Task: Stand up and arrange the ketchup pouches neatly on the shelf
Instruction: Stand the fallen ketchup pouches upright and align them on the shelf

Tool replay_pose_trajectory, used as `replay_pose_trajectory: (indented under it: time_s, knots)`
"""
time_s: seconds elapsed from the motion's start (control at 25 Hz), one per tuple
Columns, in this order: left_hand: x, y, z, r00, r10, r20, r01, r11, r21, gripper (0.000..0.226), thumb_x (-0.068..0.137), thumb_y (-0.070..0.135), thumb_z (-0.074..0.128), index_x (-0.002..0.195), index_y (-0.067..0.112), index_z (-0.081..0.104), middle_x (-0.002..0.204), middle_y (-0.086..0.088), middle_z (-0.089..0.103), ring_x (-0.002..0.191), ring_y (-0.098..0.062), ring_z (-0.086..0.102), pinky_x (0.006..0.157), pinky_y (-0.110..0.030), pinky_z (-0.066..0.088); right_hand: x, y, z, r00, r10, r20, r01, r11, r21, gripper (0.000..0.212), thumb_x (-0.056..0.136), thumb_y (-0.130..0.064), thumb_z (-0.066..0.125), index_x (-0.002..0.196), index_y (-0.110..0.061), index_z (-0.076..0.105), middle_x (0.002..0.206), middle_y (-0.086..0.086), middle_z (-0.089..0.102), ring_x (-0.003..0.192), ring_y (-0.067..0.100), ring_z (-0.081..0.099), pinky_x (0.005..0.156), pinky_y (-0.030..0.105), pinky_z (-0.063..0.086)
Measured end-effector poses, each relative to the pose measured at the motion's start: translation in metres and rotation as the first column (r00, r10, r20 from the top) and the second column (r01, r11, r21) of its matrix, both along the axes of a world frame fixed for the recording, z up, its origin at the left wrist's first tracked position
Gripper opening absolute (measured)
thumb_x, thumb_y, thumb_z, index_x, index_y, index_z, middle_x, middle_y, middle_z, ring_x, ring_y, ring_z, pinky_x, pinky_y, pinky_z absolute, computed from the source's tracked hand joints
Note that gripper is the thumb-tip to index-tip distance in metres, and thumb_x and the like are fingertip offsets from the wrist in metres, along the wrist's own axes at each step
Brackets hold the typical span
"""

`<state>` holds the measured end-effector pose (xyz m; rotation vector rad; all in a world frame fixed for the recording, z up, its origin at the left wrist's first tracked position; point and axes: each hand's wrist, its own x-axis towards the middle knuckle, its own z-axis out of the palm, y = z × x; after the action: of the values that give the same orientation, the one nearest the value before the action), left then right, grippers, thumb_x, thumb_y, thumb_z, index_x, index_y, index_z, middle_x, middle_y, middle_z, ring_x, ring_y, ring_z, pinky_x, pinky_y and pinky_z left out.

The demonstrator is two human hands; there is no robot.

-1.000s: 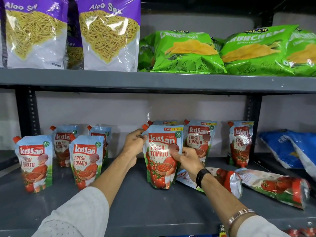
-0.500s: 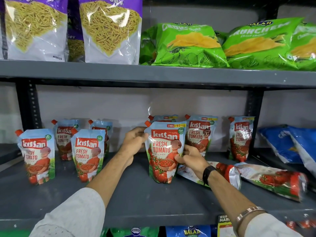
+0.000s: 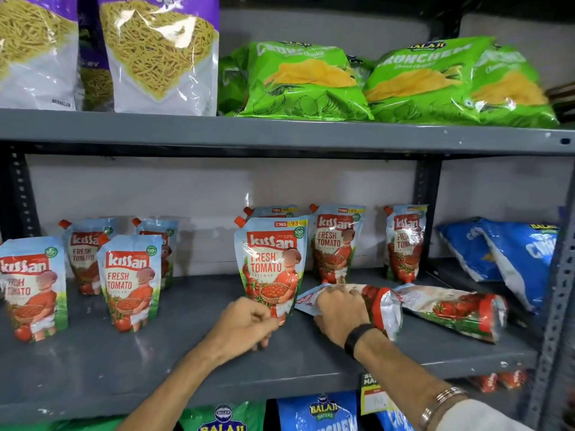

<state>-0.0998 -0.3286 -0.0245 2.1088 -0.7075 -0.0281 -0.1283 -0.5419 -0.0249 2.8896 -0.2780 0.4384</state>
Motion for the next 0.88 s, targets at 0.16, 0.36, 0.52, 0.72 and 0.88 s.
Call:
replay_pose_trajectory:
  time_s: [0.16, 0.36, 0.52, 0.72, 0.88]
  knots:
    - [-0.011, -0.028, -0.005, 1.0, 0.021, 0.017, -0.021, 1.0, 0.019, 0.027, 0.089, 0.028, 0.07, 0.065, 0.018, 0.072, 0.063, 0.001, 0.075, 0.056, -0.004, 0.066, 0.059, -0.02, 0.054, 0.002, -0.001, -0.007, 0.995, 0.087, 0.048, -0.075, 0.974, -0.212, 0.032, 0.1, -0.018, 0.048, 0.122, -0.004, 0.066, 0.123, 0.022, 0.068, 0.114, 0.042, 0.063, 0.092, 0.048, 0.05]
    - [-0.009, -0.047, -0.008, 0.988, 0.109, 0.113, -0.123, 0.984, 0.129, 0.015, 0.081, 0.03, 0.067, 0.068, 0.034, 0.074, 0.07, 0.015, 0.076, 0.069, -0.002, 0.07, 0.072, -0.024, 0.057, 0.005, -0.026, 0.022, 0.975, 0.08, 0.209, -0.077, 0.997, -0.024, 0.023, 0.101, -0.016, 0.046, 0.109, -0.015, 0.068, 0.111, 0.01, 0.075, 0.101, 0.032, 0.071, 0.078, 0.039, 0.053]
    - [0.001, -0.088, -0.003, 0.994, 0.105, -0.039, -0.105, 0.994, 0.012, 0.029, 0.095, 0.012, 0.058, 0.077, 0.031, 0.071, 0.073, 0.011, 0.072, 0.072, -0.006, 0.067, 0.069, -0.023, 0.054, -0.003, -0.069, 0.053, 0.945, 0.009, 0.327, -0.08, 0.976, 0.204, 0.019, 0.097, -0.022, 0.048, 0.11, -0.013, 0.061, 0.113, 0.011, 0.073, 0.103, 0.035, 0.07, 0.081, 0.044, 0.054]
    - [0.007, -0.154, 0.002, 0.954, 0.181, -0.238, -0.221, 0.963, -0.156, 0.035, 0.102, 0.032, 0.047, 0.069, 0.021, 0.055, 0.071, 0.001, 0.057, 0.066, -0.015, 0.05, 0.066, -0.035, 0.04, -0.016, -0.1, 0.064, 0.864, -0.066, 0.499, -0.254, 0.799, 0.546, 0.023, 0.102, -0.021, 0.044, 0.091, -0.011, 0.062, 0.091, 0.007, 0.073, 0.085, 0.031, 0.071, 0.076, 0.048, 0.058]
    - [0.008, -0.185, 0.019, 0.818, -0.111, -0.564, -0.336, 0.704, -0.626, 0.013, 0.101, 0.023, 0.058, 0.112, 0.026, 0.051, 0.103, 0.0, 0.073, 0.094, -0.015, 0.066, 0.083, -0.037, 0.053, -0.021, -0.126, 0.075, 0.786, -0.226, 0.576, -0.407, 0.513, 0.756, 0.026, 0.1, -0.014, 0.049, 0.08, -0.008, 0.063, 0.081, 0.01, 0.069, 0.08, 0.031, 0.067, 0.076, 0.051, 0.057]
